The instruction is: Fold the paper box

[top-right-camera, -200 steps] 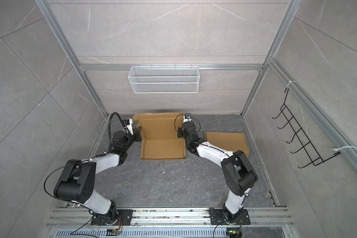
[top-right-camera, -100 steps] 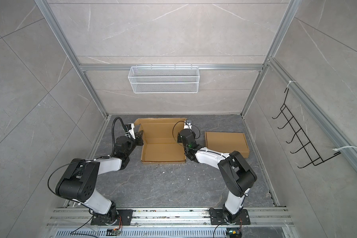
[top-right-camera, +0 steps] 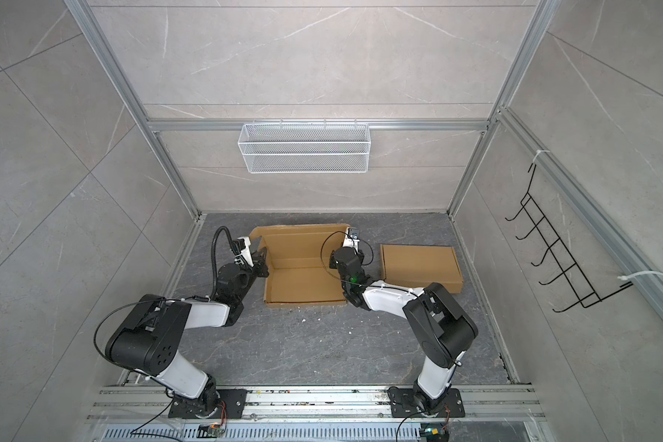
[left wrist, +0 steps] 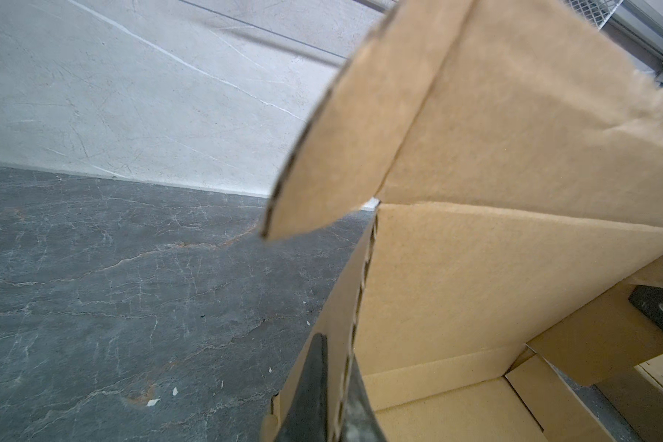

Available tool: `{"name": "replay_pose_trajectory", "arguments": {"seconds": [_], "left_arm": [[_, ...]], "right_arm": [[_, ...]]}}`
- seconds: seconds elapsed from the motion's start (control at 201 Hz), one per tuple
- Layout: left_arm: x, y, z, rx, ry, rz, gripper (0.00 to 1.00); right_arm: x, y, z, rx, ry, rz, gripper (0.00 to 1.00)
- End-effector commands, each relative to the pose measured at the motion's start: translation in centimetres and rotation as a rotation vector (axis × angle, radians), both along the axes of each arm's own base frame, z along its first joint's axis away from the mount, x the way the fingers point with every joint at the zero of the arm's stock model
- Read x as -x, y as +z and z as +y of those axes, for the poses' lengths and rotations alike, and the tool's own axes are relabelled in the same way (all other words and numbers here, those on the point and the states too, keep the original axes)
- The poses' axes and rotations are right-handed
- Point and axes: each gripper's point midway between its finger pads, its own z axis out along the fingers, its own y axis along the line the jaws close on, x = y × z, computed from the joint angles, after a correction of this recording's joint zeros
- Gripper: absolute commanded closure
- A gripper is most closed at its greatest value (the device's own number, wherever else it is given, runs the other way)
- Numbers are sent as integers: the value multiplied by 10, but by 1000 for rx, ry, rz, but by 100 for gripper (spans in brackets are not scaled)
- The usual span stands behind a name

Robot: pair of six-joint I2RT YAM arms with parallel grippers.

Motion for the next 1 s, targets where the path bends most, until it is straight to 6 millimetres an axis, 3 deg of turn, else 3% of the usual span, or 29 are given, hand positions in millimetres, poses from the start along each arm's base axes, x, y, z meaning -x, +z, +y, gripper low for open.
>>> {"name": "replay_pose_trajectory", "arguments": {"seconds": [0.0, 0.289, 0.996], "left_arm": [[13, -10, -25, -2, -106, 17, 100], [25, -30, -21, -18, -105, 43, 100], [46, -57, -45, -77, -92, 70, 100]], "right_arm": [[20, -20, 16, -13, 75, 60, 100], [31, -32, 11, -5, 78, 83, 100], [47, -46, 13, 28, 80, 96, 100]]}}
